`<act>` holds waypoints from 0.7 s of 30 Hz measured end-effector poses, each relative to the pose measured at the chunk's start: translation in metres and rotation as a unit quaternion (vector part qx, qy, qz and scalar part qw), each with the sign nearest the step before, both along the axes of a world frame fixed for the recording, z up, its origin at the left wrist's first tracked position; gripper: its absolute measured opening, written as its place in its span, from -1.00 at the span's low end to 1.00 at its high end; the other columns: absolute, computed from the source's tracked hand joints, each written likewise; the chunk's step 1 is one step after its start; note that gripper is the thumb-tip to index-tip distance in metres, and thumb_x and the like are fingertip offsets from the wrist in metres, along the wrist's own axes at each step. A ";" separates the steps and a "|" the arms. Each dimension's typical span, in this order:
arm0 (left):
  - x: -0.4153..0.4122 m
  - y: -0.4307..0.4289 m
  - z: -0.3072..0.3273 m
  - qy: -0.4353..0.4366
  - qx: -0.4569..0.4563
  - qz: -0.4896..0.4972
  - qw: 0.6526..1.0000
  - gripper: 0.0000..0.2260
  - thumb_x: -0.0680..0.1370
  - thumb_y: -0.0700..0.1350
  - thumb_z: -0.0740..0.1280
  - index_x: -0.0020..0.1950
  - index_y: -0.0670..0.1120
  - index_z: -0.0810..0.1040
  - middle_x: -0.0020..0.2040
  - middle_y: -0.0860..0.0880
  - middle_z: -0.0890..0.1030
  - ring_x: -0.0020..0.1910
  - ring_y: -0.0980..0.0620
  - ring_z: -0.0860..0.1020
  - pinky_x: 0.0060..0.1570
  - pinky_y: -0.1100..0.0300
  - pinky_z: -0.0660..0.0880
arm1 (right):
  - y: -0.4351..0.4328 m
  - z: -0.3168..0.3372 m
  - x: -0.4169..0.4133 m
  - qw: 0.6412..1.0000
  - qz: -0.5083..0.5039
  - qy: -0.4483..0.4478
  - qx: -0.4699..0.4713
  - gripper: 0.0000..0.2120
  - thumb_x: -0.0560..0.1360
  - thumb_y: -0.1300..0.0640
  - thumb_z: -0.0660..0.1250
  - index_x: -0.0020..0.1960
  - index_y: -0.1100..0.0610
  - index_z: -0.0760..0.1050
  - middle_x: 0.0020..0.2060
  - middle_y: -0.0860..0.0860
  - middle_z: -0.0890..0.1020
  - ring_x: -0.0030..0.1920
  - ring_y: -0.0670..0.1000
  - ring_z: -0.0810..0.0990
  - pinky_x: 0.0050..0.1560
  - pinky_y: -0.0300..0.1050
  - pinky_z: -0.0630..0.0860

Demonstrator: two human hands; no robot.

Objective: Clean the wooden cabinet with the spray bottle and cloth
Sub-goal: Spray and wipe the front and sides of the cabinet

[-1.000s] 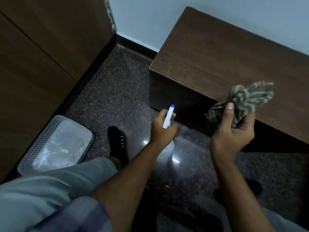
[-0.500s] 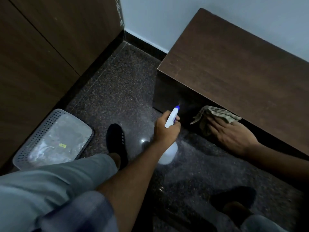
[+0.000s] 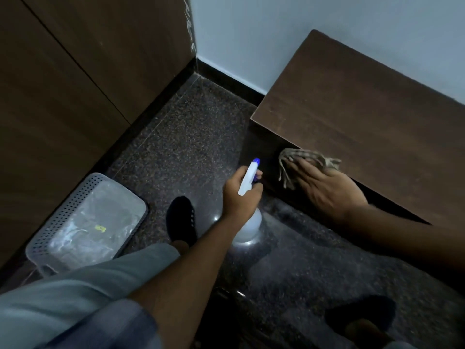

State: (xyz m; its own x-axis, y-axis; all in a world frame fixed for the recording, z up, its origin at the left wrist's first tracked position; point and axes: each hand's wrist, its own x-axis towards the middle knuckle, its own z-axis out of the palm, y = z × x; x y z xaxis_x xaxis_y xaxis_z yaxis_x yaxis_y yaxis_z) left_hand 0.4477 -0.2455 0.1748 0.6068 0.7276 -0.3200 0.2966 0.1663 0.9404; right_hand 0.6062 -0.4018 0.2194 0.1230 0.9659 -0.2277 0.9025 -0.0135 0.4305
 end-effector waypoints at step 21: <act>-0.009 0.016 -0.025 -0.001 -0.024 0.084 0.996 -0.80 0.42 -0.28 0.36 -0.05 -0.05 0.69 -0.20 0.10 0.69 -0.26 0.14 0.60 -0.17 0.18 0.54 | 0.111 -0.038 -0.032 0.995 0.004 -0.053 -0.084 -0.45 0.73 0.10 -0.11 0.64 0.27 -0.16 0.64 0.17 -0.13 0.64 0.17 -0.17 0.59 0.05 -0.20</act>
State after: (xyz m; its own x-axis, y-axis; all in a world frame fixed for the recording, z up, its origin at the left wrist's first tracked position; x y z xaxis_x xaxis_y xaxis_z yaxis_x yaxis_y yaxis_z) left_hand 0.4389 -0.2293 0.1500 0.4776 0.8033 -0.3559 0.2596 0.2579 0.9306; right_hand 0.5745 -0.2909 0.1811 0.1471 0.9163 -0.3725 0.8512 0.0746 0.5195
